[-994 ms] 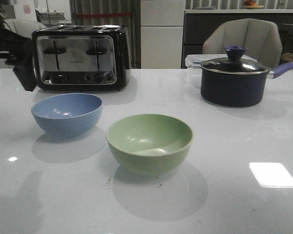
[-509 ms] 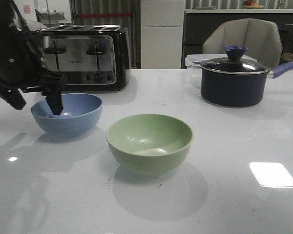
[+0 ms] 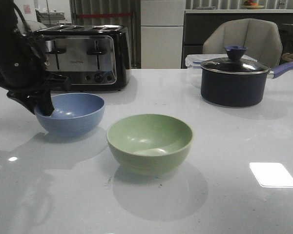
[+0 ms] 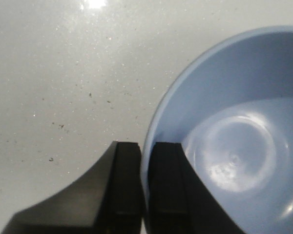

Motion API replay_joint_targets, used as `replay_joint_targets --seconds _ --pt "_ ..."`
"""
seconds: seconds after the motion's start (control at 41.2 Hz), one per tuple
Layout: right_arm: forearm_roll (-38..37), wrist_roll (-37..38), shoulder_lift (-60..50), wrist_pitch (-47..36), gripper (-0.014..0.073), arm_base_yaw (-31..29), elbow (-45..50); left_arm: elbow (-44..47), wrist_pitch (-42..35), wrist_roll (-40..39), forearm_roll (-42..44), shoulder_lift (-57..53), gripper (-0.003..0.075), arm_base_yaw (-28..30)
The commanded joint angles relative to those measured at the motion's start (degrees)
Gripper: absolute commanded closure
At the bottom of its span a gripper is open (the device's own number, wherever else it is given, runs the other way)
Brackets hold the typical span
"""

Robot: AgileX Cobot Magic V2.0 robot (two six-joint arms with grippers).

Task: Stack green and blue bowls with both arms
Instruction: 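Lift the blue bowl with the left gripper and lower it into the green bowl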

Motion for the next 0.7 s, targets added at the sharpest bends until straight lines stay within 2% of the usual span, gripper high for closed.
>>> replay_joint_targets --seconds 0.0,0.121,0.412,0.679 --pt "0.14 -0.58 -0.35 -3.12 0.0171 0.03 -1.56 -1.80 0.50 -0.02 -0.44 -5.59 0.0627 -0.26" --pt "0.14 -0.58 -0.35 -3.12 0.0171 0.03 -1.56 -1.80 2.54 1.24 -3.34 -9.35 0.0627 -0.26" --pt "0.14 -0.58 -0.35 -3.12 0.0171 0.03 -1.56 -1.80 9.56 21.10 -22.42 -17.46 0.0627 -2.70" --pt "0.14 -0.58 -0.35 -3.12 0.0171 0.03 -1.56 -1.80 8.29 24.05 -21.65 -16.83 0.0627 -11.77"
